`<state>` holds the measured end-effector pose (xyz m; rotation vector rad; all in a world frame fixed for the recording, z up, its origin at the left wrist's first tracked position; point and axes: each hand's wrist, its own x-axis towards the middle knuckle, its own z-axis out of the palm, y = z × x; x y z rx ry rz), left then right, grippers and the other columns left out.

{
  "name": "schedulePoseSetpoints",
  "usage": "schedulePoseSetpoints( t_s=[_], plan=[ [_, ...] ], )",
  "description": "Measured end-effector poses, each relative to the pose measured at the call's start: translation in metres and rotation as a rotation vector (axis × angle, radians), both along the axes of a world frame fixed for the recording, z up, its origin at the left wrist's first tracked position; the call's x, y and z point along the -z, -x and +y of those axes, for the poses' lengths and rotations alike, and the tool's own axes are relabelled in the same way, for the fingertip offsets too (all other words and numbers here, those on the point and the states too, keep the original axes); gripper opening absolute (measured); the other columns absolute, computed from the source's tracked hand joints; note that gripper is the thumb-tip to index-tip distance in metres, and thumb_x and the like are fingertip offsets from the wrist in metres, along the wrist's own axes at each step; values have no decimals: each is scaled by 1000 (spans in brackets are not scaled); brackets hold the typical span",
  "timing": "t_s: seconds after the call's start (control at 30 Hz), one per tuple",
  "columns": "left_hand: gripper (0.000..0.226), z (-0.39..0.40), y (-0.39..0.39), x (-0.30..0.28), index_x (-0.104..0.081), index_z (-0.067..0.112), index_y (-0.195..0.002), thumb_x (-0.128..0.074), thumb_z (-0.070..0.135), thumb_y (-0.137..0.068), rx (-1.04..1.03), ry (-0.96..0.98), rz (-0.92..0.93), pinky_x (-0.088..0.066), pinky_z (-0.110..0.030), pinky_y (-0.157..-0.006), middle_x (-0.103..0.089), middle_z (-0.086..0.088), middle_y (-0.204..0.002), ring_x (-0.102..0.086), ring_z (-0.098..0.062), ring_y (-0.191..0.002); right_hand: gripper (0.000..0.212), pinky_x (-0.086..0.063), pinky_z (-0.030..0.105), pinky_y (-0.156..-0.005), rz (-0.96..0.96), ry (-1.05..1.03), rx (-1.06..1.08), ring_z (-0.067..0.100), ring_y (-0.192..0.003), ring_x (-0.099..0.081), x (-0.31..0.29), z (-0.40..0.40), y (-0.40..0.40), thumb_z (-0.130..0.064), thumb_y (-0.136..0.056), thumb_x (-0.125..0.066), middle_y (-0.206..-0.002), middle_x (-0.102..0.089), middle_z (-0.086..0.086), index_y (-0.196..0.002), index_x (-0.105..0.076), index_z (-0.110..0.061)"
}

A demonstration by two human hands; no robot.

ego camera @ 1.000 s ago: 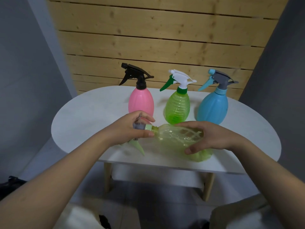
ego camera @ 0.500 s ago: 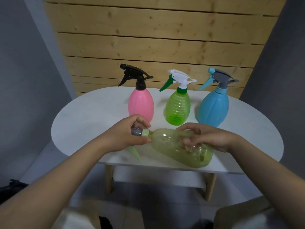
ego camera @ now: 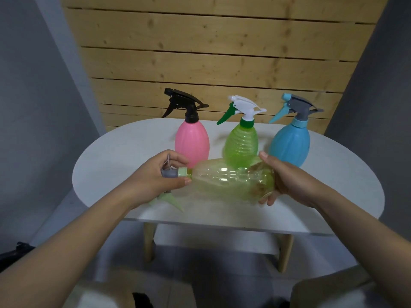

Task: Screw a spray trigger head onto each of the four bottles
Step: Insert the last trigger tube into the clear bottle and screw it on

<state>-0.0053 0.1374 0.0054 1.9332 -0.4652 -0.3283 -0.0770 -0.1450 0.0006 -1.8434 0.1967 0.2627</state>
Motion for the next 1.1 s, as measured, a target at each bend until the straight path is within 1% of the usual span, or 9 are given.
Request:
schedulePoseSetpoints(
  t_s=[0.1, 0.2, 0.37, 0.53, 0.67, 0.8, 0.87, 0.97, 1.1],
  plan=[
    [33, -2, -2, 2, -60, 23, -101, -76, 17, -73, -17, -49, 1, -49, -16, -71, -63, 4, -108, -59, -6, -101, 86, -58, 40, -72, 41, 0, -25, 34, -83, -72, 5, 0, 1, -75, -63, -49, -98, -74, 18, -119, -59, -11],
    [29, -4, -5, 3, -60, 24, -99, -74, 14, -75, -44, -18, 45, -47, -14, -55, -63, 5, -106, -59, -8, -79, 77, -52, 41, -95, -64, -34, -27, 21, -109, -65, 3, -3, 3, -67, -63, -64, -126, -63, 3, -130, -50, -32],
    [30, -1, -6, 0, -60, 25, -100, -72, 11, -77, -53, 37, 102, -47, -18, -57, -63, 3, -106, -57, -10, -74, 72, -57, 32, -83, -161, -38, -96, 22, -100, -70, -8, -8, 9, -24, -66, -82, -125, -61, 4, -130, -50, -34],
    [34, 0, -2, 1, -60, 23, -103, -75, 14, -74, -3, -31, 49, -50, -17, -58, -63, 9, -108, -60, -9, -93, 65, -58, 31, -58, -84, 34, -26, 32, -70, -71, -8, -3, 8, -62, -70, -66, -90, -73, 23, -114, -64, -14],
    [32, -1, -3, 1, -61, 23, -101, -74, 11, -75, -16, -7, 66, -49, -18, -58, -64, 11, -104, -61, -3, -86, 61, -59, 36, -78, -53, 9, -65, 26, -91, -72, -6, -6, 8, -59, -76, -60, -111, -71, 15, -124, -58, -21],
    [31, -4, -4, 2, -60, 21, -101, -72, 8, -76, -29, 24, 91, -46, -13, -51, -63, 7, -102, -58, 8, -58, 77, -50, 34, -98, -158, 2, -132, 11, -113, -63, -7, -8, 11, -22, -69, -76, -139, -49, -5, -136, -42, -39],
    [32, -3, -5, 3, -60, 22, -103, -73, 10, -76, -15, 3, 75, -49, -16, -60, -64, 7, -106, -61, 5, -74, 75, -55, 37, -90, -149, 18, -115, 19, -103, -68, -7, -8, 10, -25, -66, -82, -131, -57, 0, -132, -48, -34],
    [36, -1, -5, 3, -61, 24, -104, -76, 14, -73, 18, -40, 21, -50, -18, -79, -63, 6, -111, -57, -3, -105, 66, -59, 34, -64, -81, 72, -62, 31, -73, -72, -10, -1, 11, -59, -71, -67, -99, -72, 15, -122, -59, -17],
    [35, -1, -5, 3, -62, 25, -102, -77, 15, -71, 13, -47, 26, -51, -26, -81, -64, 6, -110, -58, -8, -107, 79, -59, 32, -61, 12, 73, -43, 30, -66, -72, -5, 2, 10, -70, -64, -45, -82, -75, 17, -117, -59, -12]
  ],
)
